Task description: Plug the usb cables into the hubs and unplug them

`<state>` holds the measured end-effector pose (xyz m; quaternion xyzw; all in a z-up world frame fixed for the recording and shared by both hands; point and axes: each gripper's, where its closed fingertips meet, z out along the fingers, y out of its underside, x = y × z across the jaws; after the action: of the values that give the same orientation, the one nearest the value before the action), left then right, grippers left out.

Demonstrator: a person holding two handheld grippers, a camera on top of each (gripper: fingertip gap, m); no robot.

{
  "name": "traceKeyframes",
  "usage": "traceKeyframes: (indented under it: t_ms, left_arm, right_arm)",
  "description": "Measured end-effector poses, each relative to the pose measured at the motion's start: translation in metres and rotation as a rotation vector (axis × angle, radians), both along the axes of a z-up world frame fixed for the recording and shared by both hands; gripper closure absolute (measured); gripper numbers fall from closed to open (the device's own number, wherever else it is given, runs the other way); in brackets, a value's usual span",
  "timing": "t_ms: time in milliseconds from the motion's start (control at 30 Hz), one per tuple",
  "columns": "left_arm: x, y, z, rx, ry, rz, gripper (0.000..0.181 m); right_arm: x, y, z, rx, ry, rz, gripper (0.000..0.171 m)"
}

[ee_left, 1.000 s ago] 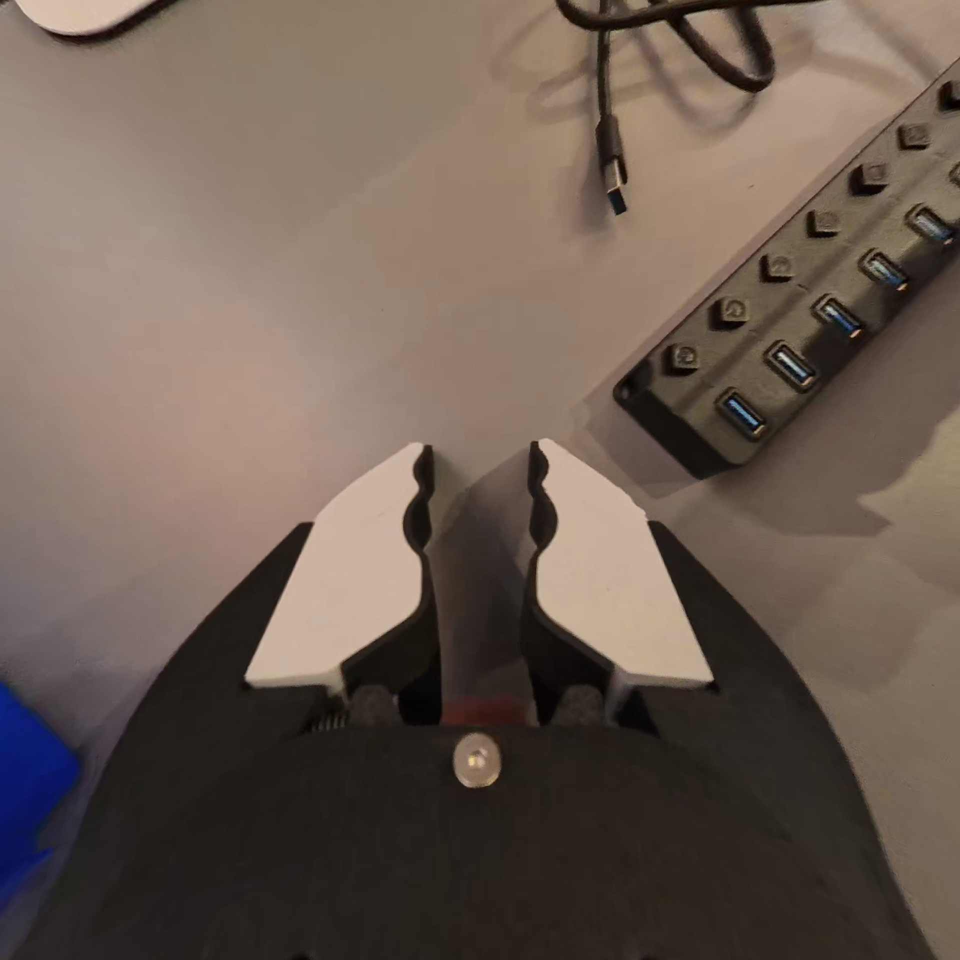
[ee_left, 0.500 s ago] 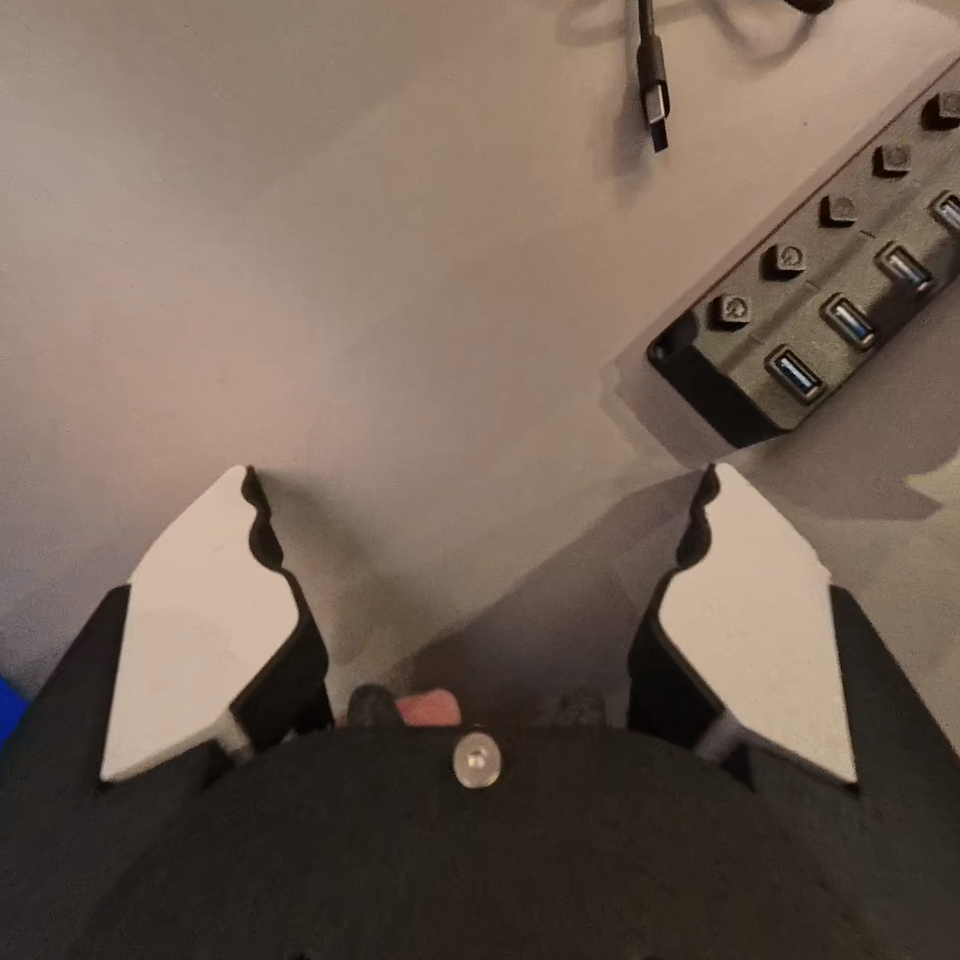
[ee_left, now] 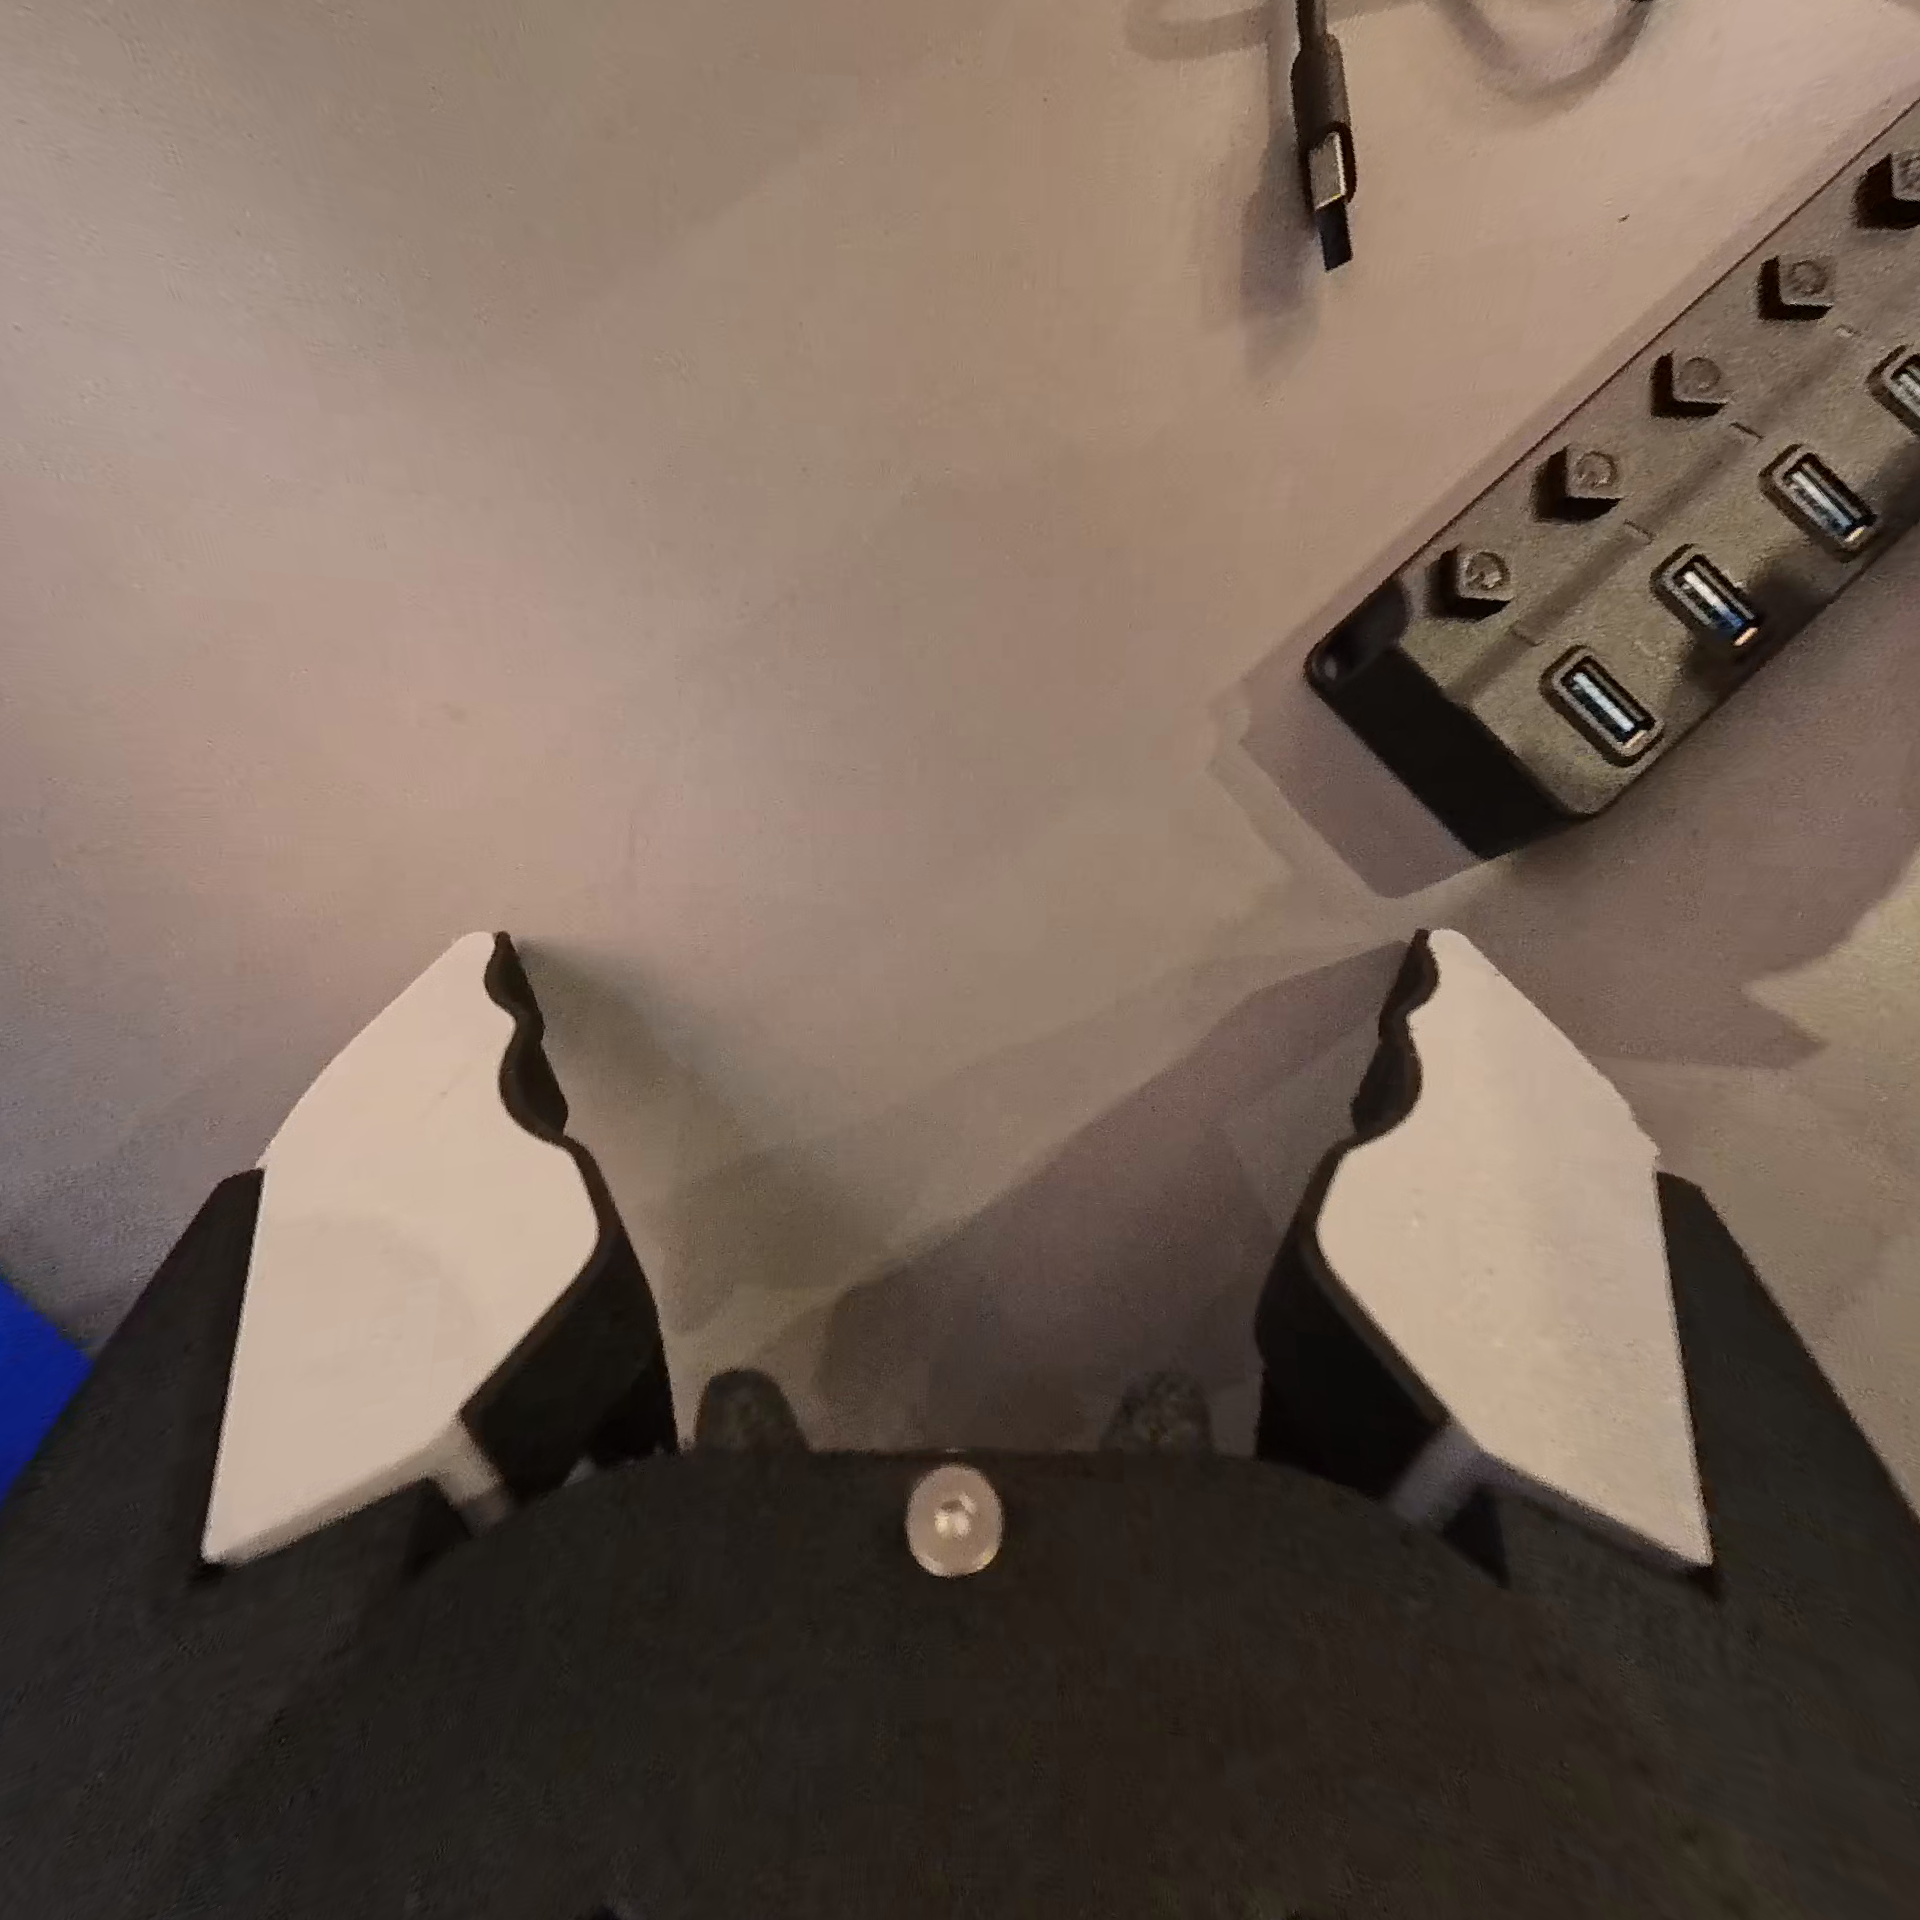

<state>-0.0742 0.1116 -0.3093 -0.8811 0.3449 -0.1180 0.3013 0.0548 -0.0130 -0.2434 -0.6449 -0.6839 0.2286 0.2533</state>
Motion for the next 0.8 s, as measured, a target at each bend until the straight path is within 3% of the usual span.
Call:
traceKeyframes:
  t_ms: [300, 800]
  left_arm:
    - [0.0, 0.0, 0.0, 0.0, 0.0, 0.0, 0.035]
    - [0.0, 0.0, 0.0, 0.0, 0.0, 0.0, 0.035]
  right_arm:
    - [-0.011, 0.007, 0.025, -0.004, 0.072, -0.111, 0.126]
    - [-0.035, 0.056, 0.036, -0.009, 0.088, -0.455, 0.13]
